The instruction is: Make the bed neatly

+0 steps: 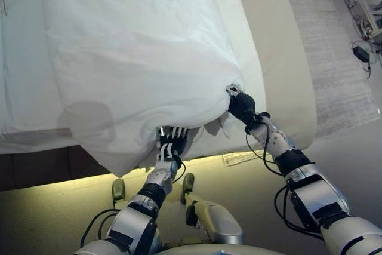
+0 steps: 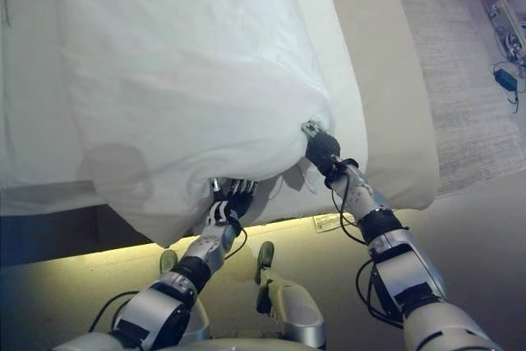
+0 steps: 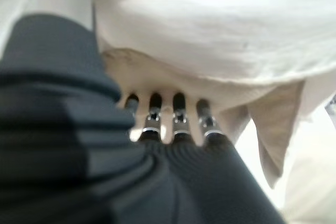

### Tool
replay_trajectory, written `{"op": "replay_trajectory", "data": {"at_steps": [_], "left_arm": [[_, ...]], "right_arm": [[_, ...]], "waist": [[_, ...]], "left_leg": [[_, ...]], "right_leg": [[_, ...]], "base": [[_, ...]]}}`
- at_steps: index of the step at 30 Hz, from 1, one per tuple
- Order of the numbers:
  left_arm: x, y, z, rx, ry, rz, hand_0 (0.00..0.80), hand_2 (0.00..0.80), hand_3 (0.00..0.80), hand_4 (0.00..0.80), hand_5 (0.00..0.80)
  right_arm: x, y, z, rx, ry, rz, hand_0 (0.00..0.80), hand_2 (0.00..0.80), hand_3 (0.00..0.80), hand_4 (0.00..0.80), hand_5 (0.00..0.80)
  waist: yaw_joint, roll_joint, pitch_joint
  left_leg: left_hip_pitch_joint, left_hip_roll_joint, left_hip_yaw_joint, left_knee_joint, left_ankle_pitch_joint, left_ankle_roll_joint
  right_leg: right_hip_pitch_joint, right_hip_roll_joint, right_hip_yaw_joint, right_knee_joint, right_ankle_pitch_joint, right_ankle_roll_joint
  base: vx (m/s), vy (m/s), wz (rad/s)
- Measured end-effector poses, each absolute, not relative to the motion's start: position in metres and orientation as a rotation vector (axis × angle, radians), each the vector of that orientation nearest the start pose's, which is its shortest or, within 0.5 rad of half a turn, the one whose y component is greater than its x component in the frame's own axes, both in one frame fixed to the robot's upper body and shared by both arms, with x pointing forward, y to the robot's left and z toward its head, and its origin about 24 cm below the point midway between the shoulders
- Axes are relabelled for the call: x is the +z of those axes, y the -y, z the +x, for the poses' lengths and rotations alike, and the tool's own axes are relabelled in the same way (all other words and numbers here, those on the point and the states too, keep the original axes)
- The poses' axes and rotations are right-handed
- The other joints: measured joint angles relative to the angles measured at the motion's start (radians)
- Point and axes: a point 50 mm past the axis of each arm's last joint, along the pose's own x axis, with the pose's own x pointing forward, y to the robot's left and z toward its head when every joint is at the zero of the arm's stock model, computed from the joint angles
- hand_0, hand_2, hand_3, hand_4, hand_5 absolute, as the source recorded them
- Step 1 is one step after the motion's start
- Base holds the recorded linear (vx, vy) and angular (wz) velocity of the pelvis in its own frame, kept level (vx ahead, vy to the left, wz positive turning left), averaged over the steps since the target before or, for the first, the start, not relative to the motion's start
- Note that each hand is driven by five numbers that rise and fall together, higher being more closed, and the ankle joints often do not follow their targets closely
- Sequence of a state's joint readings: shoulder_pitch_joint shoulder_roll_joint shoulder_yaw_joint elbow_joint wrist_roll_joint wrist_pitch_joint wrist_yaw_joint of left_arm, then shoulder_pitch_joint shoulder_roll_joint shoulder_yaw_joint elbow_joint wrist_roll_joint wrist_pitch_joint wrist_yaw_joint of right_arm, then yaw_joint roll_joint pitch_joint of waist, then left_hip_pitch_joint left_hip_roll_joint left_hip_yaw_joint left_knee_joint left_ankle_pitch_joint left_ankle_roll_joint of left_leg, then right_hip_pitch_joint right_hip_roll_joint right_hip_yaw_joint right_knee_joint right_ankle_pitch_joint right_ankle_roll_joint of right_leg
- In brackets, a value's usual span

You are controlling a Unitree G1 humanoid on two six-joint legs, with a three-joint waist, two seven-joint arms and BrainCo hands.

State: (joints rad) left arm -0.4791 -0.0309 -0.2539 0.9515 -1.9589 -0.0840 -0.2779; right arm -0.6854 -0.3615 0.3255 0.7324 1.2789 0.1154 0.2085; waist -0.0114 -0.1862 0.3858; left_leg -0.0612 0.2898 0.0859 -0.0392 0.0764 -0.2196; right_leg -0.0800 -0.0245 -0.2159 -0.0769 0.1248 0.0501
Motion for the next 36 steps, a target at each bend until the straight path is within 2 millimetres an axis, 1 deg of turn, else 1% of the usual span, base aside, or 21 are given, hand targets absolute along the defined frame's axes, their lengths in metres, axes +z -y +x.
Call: {"op": "replay_trajectory", "data": {"at_steps": [4,8,11,16,21,27,29,31,36], "left_arm": [[-0.028,-0.079,0.302,0.066,-0.232,-1.745,0.000,0.000,0.000,0.000,0.000],[-0.031,-0.073,0.294,0.006,-0.175,-1.758,0.000,0.000,0.000,0.000,0.000],[-0.034,-0.067,0.287,-0.017,-0.183,-1.763,0.000,0.000,0.000,0.000,0.000],[-0.039,-0.064,0.279,-0.034,-0.205,-1.757,0.000,0.000,0.000,0.000,0.000],[-0.044,-0.065,0.272,-0.043,-0.203,-1.751,0.000,0.000,0.000,0.000,0.000],[-0.046,-0.065,0.270,-0.060,-0.227,-1.715,0.000,0.000,0.000,0.000,0.000],[-0.046,-0.067,0.270,-0.061,-0.229,-1.698,0.000,0.000,0.000,0.000,0.000],[-0.046,-0.070,0.271,-0.076,-0.237,-1.641,0.000,0.000,0.000,0.000,0.000],[-0.045,-0.071,0.273,-0.083,-0.236,-1.612,0.000,0.000,0.000,0.000,0.000]], "right_arm": [[0.077,0.150,0.366,0.334,-0.213,0.752,0.800,0.800,0.800,0.800,0.800],[0.077,0.151,0.366,0.327,-0.210,0.758,0.800,0.800,0.800,0.800,0.800],[0.076,0.155,0.366,0.309,-0.210,0.768,0.800,0.800,0.800,0.800,0.800],[0.075,0.157,0.366,0.303,-0.210,0.774,0.800,0.800,0.800,0.800,0.800],[0.074,0.157,0.366,0.306,-0.221,0.775,0.800,0.800,0.800,0.800,0.800],[0.066,0.160,0.365,0.289,-0.251,0.779,0.800,0.800,0.800,0.800,0.800],[0.066,0.161,0.365,0.292,-0.251,0.781,0.800,0.800,0.800,0.800,0.800],[0.066,0.163,0.365,0.282,-0.248,0.789,0.800,0.800,0.800,0.800,0.800],[0.069,0.168,0.369,0.266,-0.249,0.796,0.800,0.800,0.800,0.800,0.800]], "waist": [[0.004,0.002,0.001],[0.005,0.003,0.002],[0.007,0.005,0.003],[0.028,0.009,0.006],[0.027,0.010,0.006],[0.027,0.012,0.006],[0.027,0.018,0.007],[0.029,0.033,0.006],[0.031,0.090,0.002]], "left_leg": [[0.012,-0.004,-0.007,-0.001,0.000,0.001],[0.015,-0.011,-0.012,-0.001,0.002,0.002],[0.016,-0.015,-0.020,0.000,0.002,0.003],[0.014,-0.016,-0.032,0.001,0.003,0.005],[0.014,-0.016,-0.032,0.001,0.004,0.006],[0.015,-0.018,-0.031,0.000,0.004,0.006],[0.015,-0.021,-0.031,0.000,0.004,0.006],[0.015,-0.025,-0.032,-0.001,0.006,0.009],[0.017,-0.035,-0.038,-0.004,0.010,0.014]], "right_leg": [[0.019,-0.003,-0.010,-0.004,-0.001,0.000],[0.026,-0.009,-0.014,-0.007,-0.001,-0.001],[0.032,-0.013,-0.020,-0.008,-0.001,-0.001],[0.034,-0.012,-0.025,-0.007,-0.001,-0.001],[0.036,-0.012,-0.028,-0.007,-0.001,-0.001],[0.036,-0.015,-0.025,-0.007,-0.001,-0.001],[0.036,-0.018,-0.024,-0.007,-0.001,-0.001],[0.037,-0.022,-0.025,-0.007,-0.001,-0.001],[0.044,-0.033,-0.034,-0.007,0.001,0.001]], "base": [[0.018,-0.012,0.07],[0.013,-0.040,0.05],[0.017,-0.053,0.07],[-0.015,-0.050,0.03],[-0.011,-0.011,0.02],[-0.045,0.039,0.00],[-0.034,0.078,0.01],[-0.004,0.066,0.03],[0.010,0.049,0.06]]}}
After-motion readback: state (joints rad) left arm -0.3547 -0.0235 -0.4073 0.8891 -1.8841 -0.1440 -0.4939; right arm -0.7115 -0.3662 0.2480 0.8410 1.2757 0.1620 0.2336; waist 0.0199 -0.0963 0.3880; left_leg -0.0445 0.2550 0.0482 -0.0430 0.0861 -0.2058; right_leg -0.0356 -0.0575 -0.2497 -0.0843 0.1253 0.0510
